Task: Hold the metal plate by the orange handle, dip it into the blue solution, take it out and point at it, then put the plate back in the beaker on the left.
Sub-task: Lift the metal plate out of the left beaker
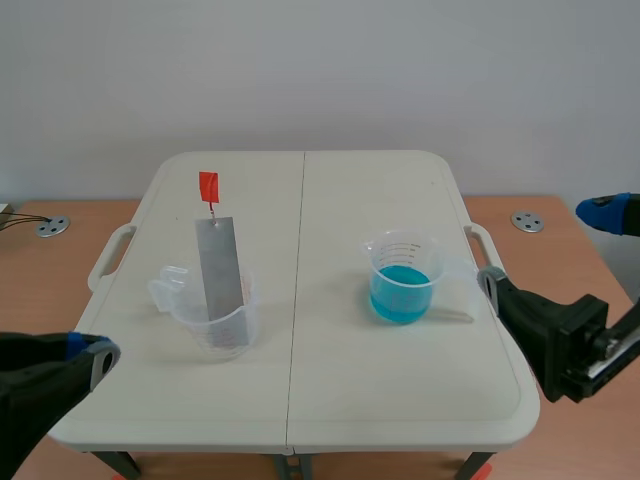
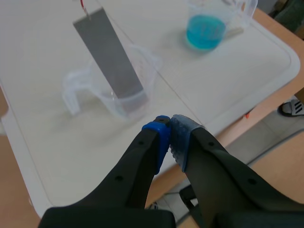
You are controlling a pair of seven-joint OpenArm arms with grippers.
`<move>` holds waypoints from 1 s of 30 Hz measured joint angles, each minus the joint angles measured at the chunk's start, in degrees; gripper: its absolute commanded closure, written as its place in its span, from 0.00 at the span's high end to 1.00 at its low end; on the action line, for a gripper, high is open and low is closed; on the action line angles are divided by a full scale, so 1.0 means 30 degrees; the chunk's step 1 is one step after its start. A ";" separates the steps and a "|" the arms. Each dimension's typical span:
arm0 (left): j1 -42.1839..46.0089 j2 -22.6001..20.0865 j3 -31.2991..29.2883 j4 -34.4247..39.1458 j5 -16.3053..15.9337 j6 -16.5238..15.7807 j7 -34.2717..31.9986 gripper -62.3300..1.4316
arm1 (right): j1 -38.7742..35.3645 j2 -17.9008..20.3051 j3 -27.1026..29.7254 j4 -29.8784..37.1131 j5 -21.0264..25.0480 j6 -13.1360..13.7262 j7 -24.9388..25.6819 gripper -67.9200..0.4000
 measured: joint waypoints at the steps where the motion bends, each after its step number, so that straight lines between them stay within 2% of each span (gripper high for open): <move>1: 0.0561 0.0000 0.0000 0.0000 0.0379 0.0379 0.0007 0.05 | 0.0255 0.0000 -0.0299 0.0000 0.0000 0.0007 -0.0007 0.98; 8: 0.3570 0.0000 0.0000 -0.0015 0.2397 0.2339 0.0153 0.05 | 0.2368 0.0000 -0.2557 0.0000 0.0066 0.0007 -0.1151 0.98; 12: 0.4758 0.0000 0.0000 -0.0044 0.3453 0.2725 0.1122 0.05 | 0.4095 0.0000 -0.3519 -0.0095 0.1042 0.0007 -0.2127 0.98; 17: 0.5523 0.0000 0.0000 -0.1020 0.3395 0.2718 0.1173 0.05 | 0.6798 -0.0175 -0.5078 -0.1304 0.1865 0.0000 -0.2980 0.98; 23: 0.5829 0.0000 0.0000 -0.2987 0.3388 0.2718 0.1166 0.05 | 1.0061 -0.1508 -0.7213 -0.3883 0.1982 0.0007 -0.3825 0.98; 30: 0.5829 0.0000 0.0000 -0.5238 0.3206 0.2718 0.1158 0.05 | 1.3522 -0.2506 -0.9857 -0.6535 0.2142 0.0007 -0.4546 0.98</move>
